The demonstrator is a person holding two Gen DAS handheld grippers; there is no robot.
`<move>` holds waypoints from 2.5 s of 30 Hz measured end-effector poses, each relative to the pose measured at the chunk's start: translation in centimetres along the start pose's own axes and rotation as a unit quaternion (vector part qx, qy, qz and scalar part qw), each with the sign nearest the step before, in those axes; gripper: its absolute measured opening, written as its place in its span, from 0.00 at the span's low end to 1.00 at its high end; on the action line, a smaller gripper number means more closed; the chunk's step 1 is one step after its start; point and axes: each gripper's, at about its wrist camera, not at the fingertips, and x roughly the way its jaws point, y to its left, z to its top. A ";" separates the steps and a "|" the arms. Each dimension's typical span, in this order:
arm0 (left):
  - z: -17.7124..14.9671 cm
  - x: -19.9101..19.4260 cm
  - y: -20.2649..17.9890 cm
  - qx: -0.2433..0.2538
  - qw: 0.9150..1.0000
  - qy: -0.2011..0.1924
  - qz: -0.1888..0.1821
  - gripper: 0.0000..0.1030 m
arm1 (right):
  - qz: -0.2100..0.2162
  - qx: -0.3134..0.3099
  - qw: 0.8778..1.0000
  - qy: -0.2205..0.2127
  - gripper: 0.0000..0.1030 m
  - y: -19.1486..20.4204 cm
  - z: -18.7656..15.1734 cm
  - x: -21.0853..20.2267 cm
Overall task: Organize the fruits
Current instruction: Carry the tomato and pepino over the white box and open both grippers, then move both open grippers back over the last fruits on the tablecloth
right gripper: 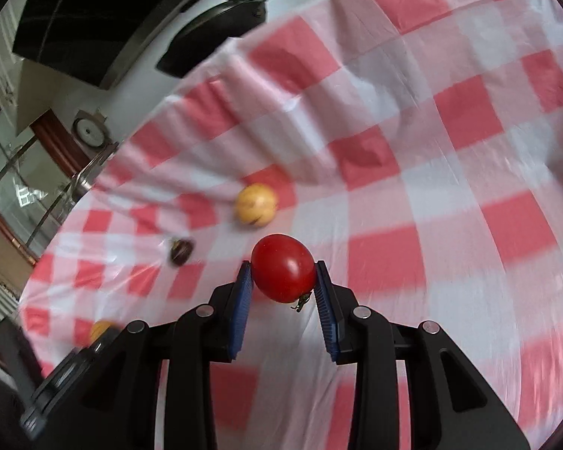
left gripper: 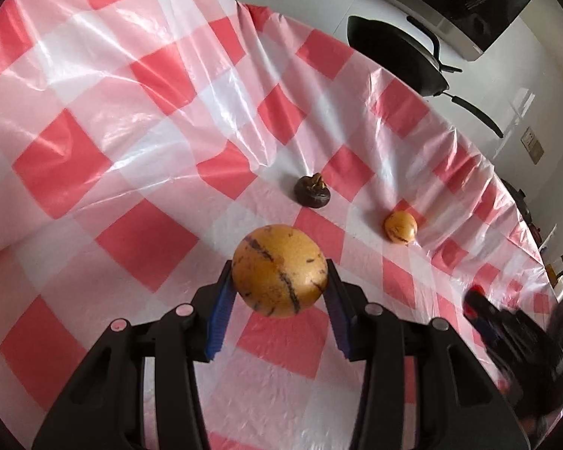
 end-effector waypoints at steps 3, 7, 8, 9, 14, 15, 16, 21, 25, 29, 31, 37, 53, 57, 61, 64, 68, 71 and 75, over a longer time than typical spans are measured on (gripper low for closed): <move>-1.0 -1.8 1.5 -0.028 0.999 0.015 0.002 0.44 | 0.016 -0.019 1.000 0.008 0.33 2.0 -2.3 -3.5; -2.8 -6.0 4.1 -0.063 0.998 0.023 0.001 0.44 | 0.051 -0.039 0.997 0.031 0.33 5.1 -6.3 -7.6; -3.3 -7.3 4.7 -0.062 0.998 0.016 0.002 0.44 | 0.061 -0.041 0.997 0.037 0.33 5.6 -7.1 -8.3; -3.8 -8.6 5.2 -0.059 0.998 0.006 0.004 0.44 | 0.068 -0.043 0.996 0.041 0.33 6.2 -8.0 -8.8; -6.1 -14.8 7.2 -0.006 0.999 -0.031 0.025 0.45 | 0.106 -0.083 0.988 0.072 0.33 10.5 -13.3 -10.7; -6.3 -15.8 7.7 0.002 0.999 -0.036 0.027 0.45 | 0.112 -0.097 0.986 0.081 0.33 11.6 -14.4 -10.9; -6.7 -17.3 8.3 0.012 0.998 -0.045 0.032 0.45 | 0.116 -0.108 0.984 0.086 0.33 12.4 -15.2 -11.0; -7.8 -22.2 11.6 0.039 0.996 -0.073 0.043 0.45 | 0.141 -0.174 0.968 0.110 0.33 17.2 -19.3 -11.9; -8.9 -26.6 15.6 0.038 0.993 -0.095 0.056 0.45 | 0.160 -0.230 0.953 0.115 0.33 20.5 -21.8 -12.7; -9.8 -31.1 20.2 0.019 0.989 -0.124 0.078 0.45 | 0.194 -0.282 0.930 0.136 0.33 24.0 -25.0 -13.2; -10.5 -33.3 22.5 0.021 0.985 -0.138 0.103 0.45 | 0.208 -0.309 0.916 0.147 0.33 25.8 -26.7 -13.5; -13.4 -36.0 29.2 -0.002 0.982 -0.109 0.155 0.45 | 0.266 -0.402 0.854 0.195 0.33 31.3 -33.5 -14.4; -22.2 -30.1 41.6 -0.094 0.951 0.107 0.275 0.45 | 0.152 -0.591 0.710 0.351 0.33 34.2 -51.9 -4.8; -22.4 -29.4 43.6 -0.127 0.942 0.123 0.286 0.45 | 0.114 -0.621 0.693 0.348 0.33 33.7 -53.9 -2.7; -22.4 -28.3 44.2 -0.120 0.935 0.145 0.299 0.45 | 0.100 -0.663 0.664 0.330 0.33 33.5 -55.9 -3.2; -22.3 -27.6 44.4 -0.119 0.930 0.159 0.309 0.46 | 0.096 -0.670 0.662 0.323 0.34 33.0 -55.9 -3.5; -22.1 -27.4 43.7 -0.115 0.931 0.161 0.308 0.48 | 0.102 -0.660 0.674 0.316 0.36 32.8 -54.9 -4.2; -21.9 -27.2 43.6 -0.112 0.930 0.159 0.313 0.62 | 0.118 -0.656 0.681 0.304 0.57 33.0 -53.9 -5.1; -21.1 -27.6 43.2 -0.113 0.923 0.159 0.332 0.77 | 0.139 -0.660 0.679 0.291 0.63 33.0 -53.1 -6.8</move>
